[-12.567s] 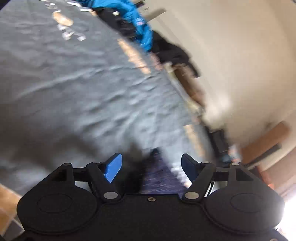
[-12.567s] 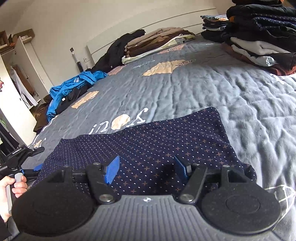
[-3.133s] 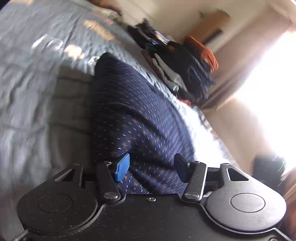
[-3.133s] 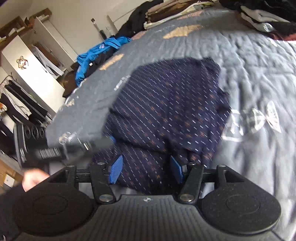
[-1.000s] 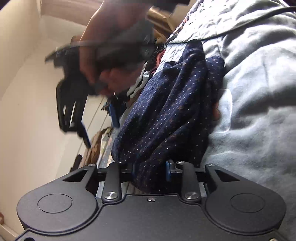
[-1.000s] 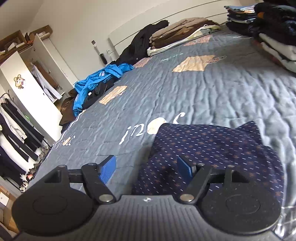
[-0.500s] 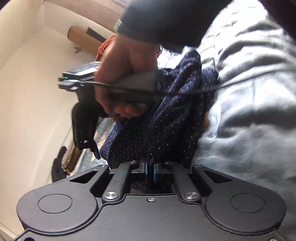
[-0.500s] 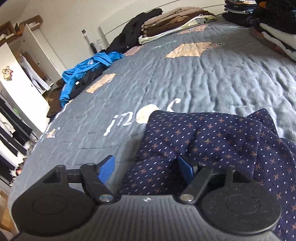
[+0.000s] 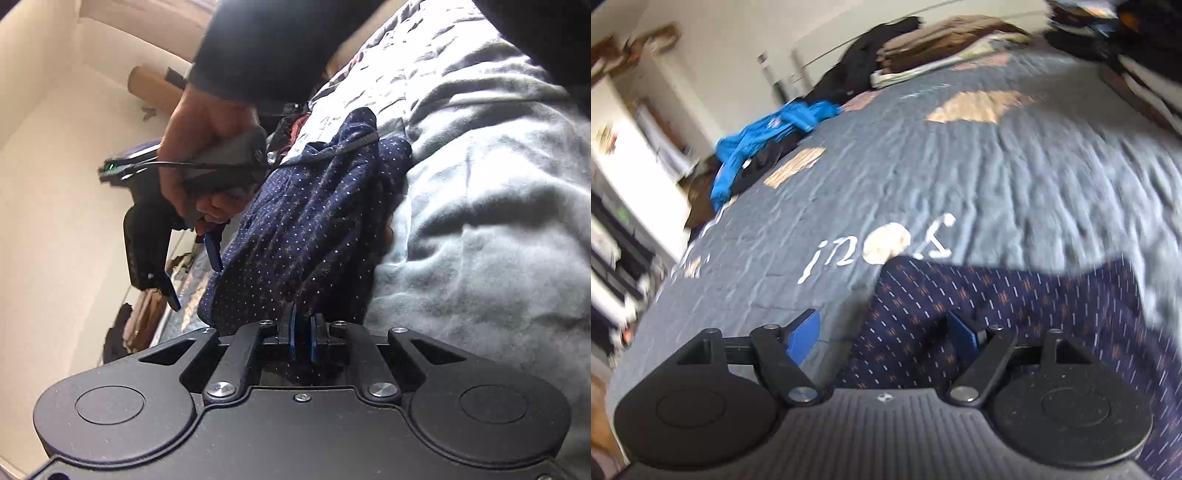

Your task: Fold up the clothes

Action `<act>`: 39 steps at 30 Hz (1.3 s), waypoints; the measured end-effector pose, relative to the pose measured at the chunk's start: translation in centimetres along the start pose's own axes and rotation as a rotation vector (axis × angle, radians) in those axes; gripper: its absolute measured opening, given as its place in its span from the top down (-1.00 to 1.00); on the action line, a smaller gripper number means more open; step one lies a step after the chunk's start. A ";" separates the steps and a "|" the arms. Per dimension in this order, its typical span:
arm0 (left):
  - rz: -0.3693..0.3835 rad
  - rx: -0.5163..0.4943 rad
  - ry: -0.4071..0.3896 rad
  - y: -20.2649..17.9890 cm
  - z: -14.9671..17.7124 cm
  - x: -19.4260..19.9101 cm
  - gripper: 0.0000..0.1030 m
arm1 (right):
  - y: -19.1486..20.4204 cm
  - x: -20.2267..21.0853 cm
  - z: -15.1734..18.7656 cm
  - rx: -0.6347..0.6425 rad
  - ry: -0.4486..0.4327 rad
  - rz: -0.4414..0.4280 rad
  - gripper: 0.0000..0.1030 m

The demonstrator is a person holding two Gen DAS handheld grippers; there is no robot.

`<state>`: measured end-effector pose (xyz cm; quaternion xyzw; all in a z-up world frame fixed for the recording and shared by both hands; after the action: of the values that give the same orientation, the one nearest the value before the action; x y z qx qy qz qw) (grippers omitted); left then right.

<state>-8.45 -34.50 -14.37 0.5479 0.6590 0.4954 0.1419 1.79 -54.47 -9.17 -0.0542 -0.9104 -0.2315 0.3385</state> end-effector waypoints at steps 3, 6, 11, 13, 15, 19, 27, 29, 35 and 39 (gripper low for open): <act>0.007 0.045 0.007 0.5 0.0 -0.1 0.82 | 0.9 -1.0 -0.9 0.101 0.062 0.031 -0.59; 0.029 0.069 0.033 0.6 0.4 -1.0 0.82 | 1.6 -2.7 -1.3 0.171 0.112 0.063 -0.62; 0.048 0.101 0.046 0.5 0.6 -2.0 0.82 | 2.1 -4.6 -2.1 0.095 0.147 -0.039 -0.62; 0.051 0.109 0.048 0.6 0.5 -2.2 0.82 | 1.9 -4.3 -2.9 -0.002 0.140 -0.133 -0.62; 0.054 0.115 0.049 0.8 0.4 -2.3 0.82 | 1.6 -3.9 -3.7 0.021 0.141 -0.144 -0.62; 0.061 0.125 0.050 0.8 0.3 -2.6 0.82 | 1.2 -3.7 -5.3 0.204 0.150 -0.040 -0.63; 0.078 0.145 0.055 1.0 0.5 -3.2 0.82 | 2.5 -8.3 -2.8 0.580 0.329 0.107 -0.64; 0.079 0.150 0.056 1.0 0.6 -3.3 0.82 | 2.3 -9.5 -2.1 0.561 0.368 0.113 -0.58; 0.082 0.172 0.063 1.3 0.8 -3.1 0.82 | 0.7 -11.2 -1.5 0.370 0.356 0.144 0.54; 0.113 0.169 0.048 1.0 0.6 -2.9 0.83 | 0.4 -10.6 -2.2 0.295 0.285 0.158 0.71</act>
<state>-6.33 -36.79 -14.89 0.5822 0.6697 0.4583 0.0516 11.30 -54.50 -14.34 -0.0420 -0.8704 -0.0739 0.4850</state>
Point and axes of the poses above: each gripper's, at about its wrist camera, not at the fingertips, and x roughly against the way its jaws point, y to its left, z to its underside, the point moved 6 cm from there along -x, roughly the way its jaws point
